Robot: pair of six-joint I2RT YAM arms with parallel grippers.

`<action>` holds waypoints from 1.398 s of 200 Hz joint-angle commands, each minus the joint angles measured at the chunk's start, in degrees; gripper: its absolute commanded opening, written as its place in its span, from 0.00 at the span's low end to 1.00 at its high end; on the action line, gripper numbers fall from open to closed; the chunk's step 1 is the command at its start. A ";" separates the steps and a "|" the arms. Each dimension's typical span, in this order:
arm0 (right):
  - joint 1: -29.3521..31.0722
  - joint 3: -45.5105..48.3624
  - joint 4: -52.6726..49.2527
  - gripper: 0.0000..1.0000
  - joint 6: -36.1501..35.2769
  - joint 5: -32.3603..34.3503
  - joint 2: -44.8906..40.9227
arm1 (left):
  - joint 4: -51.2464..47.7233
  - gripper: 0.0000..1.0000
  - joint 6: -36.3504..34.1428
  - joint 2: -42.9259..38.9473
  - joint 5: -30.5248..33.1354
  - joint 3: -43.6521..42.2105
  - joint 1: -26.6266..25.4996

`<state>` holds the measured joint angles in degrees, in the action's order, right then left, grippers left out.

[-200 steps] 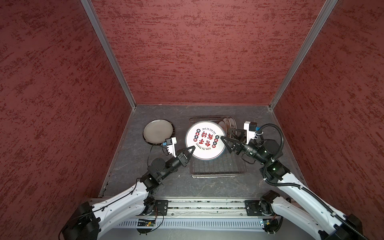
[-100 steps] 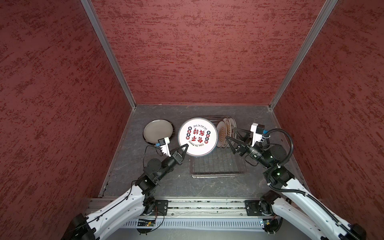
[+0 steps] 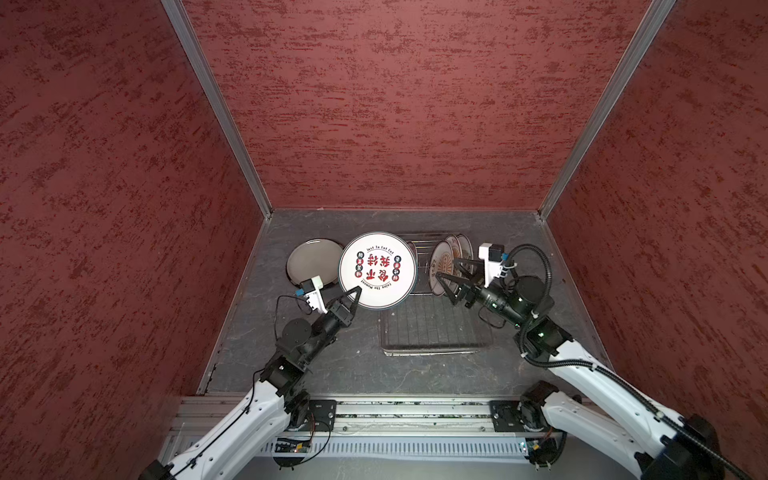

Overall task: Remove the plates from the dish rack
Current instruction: 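Carry the printed plate toward the stack with the left while the right returns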

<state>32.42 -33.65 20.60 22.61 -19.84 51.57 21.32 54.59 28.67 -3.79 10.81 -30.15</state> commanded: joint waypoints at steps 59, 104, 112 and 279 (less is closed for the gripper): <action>7.19 -6.00 -2.58 0.99 -5.69 6.30 6.26 | -6.62 0.00 2.22 -6.15 -0.81 -0.22 5.03; 11.14 -6.86 -1.53 0.99 -7.29 11.30 9.60 | -13.04 0.00 2.28 -9.92 -0.24 0.01 7.29; 11.78 -6.74 -0.68 0.99 -7.38 11.65 10.26 | -13.87 0.00 2.19 -10.77 -0.35 -0.12 8.07; 19.07 -12.86 2.69 0.99 -12.66 19.70 25.03 | -26.16 0.00 4.70 -13.04 -11.38 -0.47 24.72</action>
<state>50.63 -44.03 22.11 12.14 -2.61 75.37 -4.12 58.35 16.80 -14.24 10.22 -6.55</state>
